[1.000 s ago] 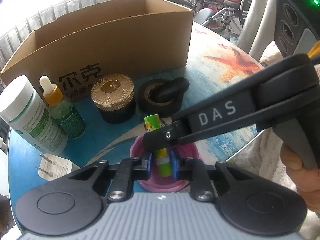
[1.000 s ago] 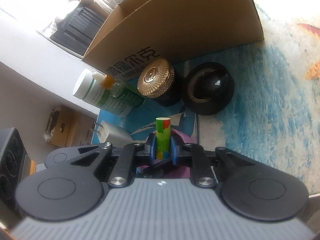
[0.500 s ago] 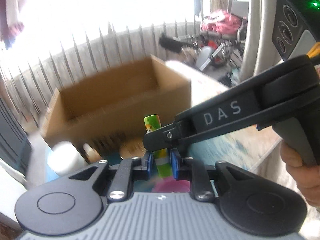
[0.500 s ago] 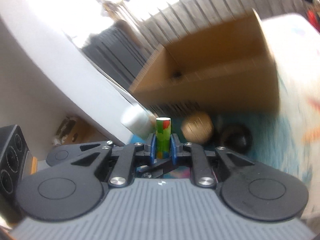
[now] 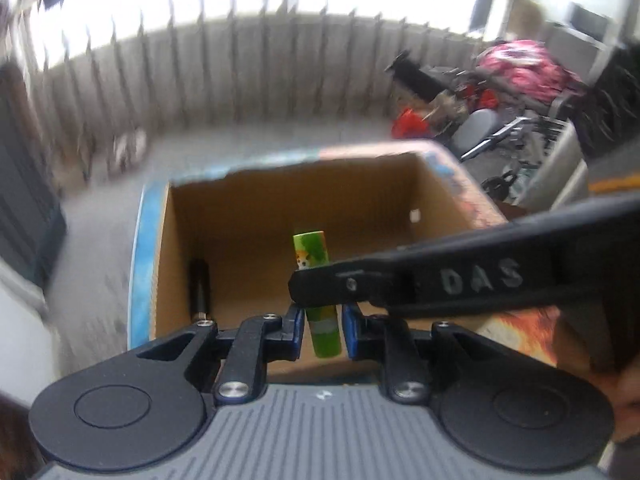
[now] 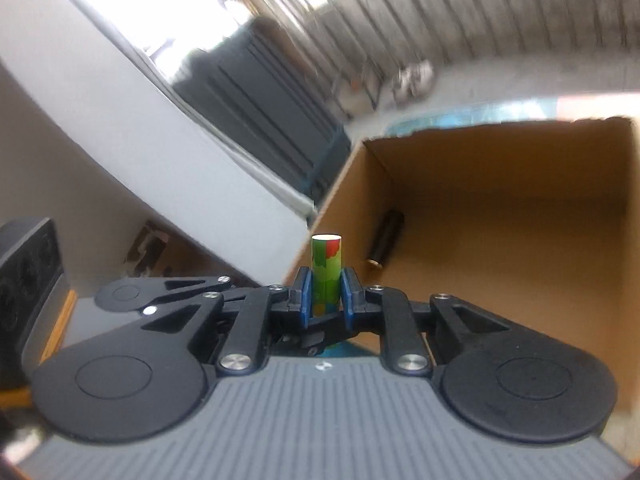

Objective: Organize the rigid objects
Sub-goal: 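Carry the green glue stick into the box and open the right gripper, then move the right gripper to the pink bowl and pinch its rim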

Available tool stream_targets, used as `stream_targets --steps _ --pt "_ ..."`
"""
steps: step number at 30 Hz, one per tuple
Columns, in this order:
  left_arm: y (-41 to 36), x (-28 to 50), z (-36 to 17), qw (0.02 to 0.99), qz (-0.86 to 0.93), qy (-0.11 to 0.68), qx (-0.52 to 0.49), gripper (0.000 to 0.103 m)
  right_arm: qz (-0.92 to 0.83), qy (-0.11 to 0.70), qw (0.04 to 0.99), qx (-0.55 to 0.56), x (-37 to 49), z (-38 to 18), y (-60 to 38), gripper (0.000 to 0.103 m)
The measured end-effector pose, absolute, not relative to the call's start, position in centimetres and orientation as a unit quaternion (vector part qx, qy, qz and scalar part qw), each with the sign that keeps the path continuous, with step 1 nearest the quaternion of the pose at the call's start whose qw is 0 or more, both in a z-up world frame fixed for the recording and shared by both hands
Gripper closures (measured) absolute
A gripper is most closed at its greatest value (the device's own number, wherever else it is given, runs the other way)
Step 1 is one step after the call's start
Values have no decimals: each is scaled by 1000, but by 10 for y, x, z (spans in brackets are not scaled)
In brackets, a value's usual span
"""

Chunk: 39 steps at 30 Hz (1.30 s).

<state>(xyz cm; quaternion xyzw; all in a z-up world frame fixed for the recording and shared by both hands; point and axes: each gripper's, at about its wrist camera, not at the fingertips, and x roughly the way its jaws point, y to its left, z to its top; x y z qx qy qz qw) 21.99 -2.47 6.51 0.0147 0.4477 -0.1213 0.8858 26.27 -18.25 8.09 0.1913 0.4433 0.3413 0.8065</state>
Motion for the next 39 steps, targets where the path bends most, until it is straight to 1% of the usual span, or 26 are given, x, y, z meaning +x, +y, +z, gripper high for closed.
stream_targets --steps 3,7,11,13,15,16,17,18,20,21,22,23,27,34,37,39 --pt "-9 257 34 859 -107 500 -17 82 331 486 786 192 302 60 -172 89" --pt "9 295 -2 828 -89 550 -58 83 314 528 763 200 339 30 -159 89" --pt "33 320 -26 801 -82 581 -119 81 296 553 750 210 363 3 -149 89" --pt "41 327 -32 798 -69 584 -130 80 286 556 750 216 372 -7 -145 89" --pt "42 330 -32 802 -57 580 -133 75 275 553 755 219 380 -14 -141 88" --pt "43 331 -33 804 -55 577 -134 69 269 549 760 220 385 -17 -138 88" --pt "45 331 -32 807 -53 572 -137 63 265 543 766 220 389 -20 -135 88" --pt "46 331 -30 810 -53 567 -140 61 259 537 772 220 392 -22 -132 86" --pt "46 327 -27 814 -46 562 -140 57 244 531 781 222 399 -28 -130 86" --pt "46 325 -26 814 -48 561 -142 56 243 528 782 224 402 -30 -129 84" --pt "46 325 -24 814 -49 561 -144 56 240 527 783 226 403 -31 -130 77" --pt "46 323 -22 815 -48 560 -145 56 238 525 784 228 403 -32 -130 75" --pt "48 309 -6 826 -51 544 -139 56 239 509 793 234 392 -24 -140 72" --pt "49 256 49 869 -79 475 -115 53 260 443 815 266 325 24 -210 71" --pt "52 217 75 891 -93 432 -100 53 274 411 820 288 286 46 -246 69" --pt "53 187 88 906 -98 403 -87 49 288 386 820 309 250 57 -269 68"
